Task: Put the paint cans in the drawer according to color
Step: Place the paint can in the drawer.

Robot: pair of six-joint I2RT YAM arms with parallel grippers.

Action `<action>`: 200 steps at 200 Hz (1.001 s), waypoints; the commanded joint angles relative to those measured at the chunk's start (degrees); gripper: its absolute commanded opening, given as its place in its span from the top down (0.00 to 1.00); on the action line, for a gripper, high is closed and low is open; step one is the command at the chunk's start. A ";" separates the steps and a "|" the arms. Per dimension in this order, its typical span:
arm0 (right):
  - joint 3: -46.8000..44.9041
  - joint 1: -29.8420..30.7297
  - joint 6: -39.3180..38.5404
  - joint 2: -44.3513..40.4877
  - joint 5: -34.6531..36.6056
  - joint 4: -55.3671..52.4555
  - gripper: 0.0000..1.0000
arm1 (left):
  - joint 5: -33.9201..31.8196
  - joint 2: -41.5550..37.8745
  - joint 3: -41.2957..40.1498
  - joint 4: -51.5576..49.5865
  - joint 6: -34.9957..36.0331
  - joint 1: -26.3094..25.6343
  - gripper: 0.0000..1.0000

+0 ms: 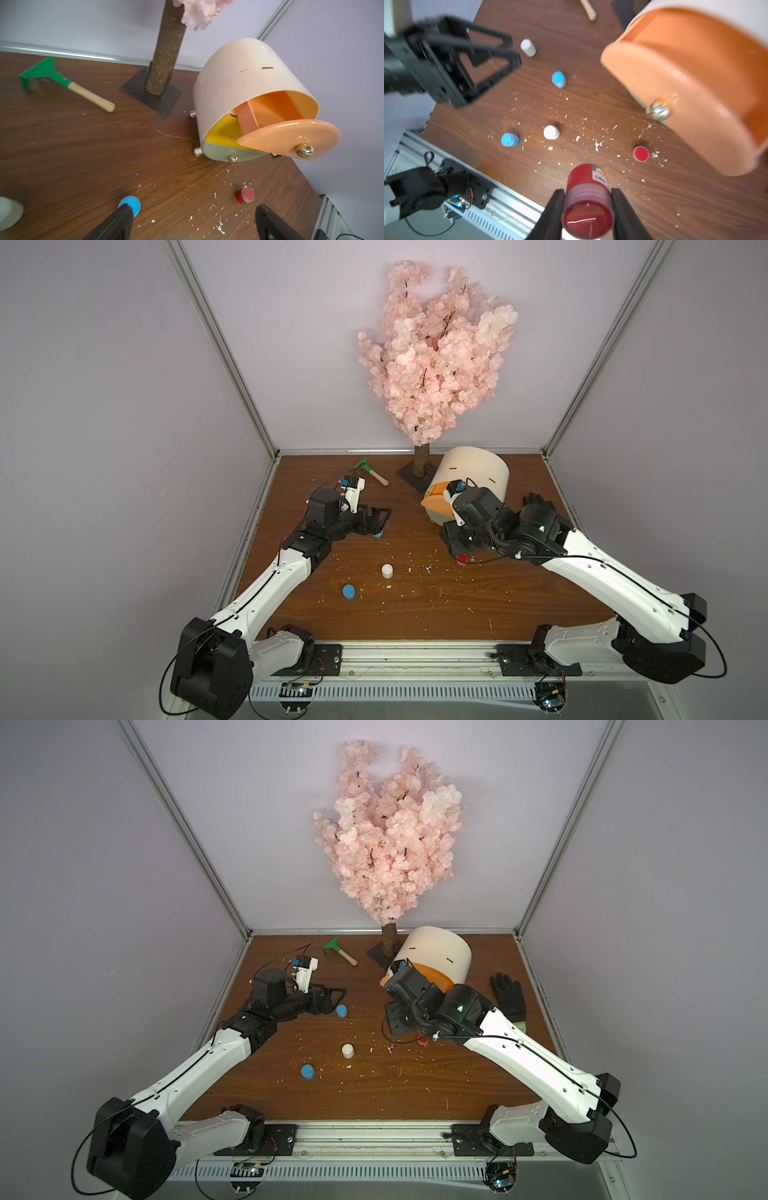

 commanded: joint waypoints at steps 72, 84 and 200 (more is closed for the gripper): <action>16.66 -17.87 -13.51 11.56 0.24 0.50 0.78 | 2.38 5.15 1.34 7.57 -3.90 -4.42 0.09; 17.83 -18.74 -14.03 13.45 -0.18 0.55 0.78 | 2.80 5.24 1.26 8.34 -4.33 -4.50 0.09; 19.57 -20.07 -14.23 20.11 -3.77 -0.67 0.75 | 2.90 5.36 1.33 7.79 -3.43 -4.59 0.08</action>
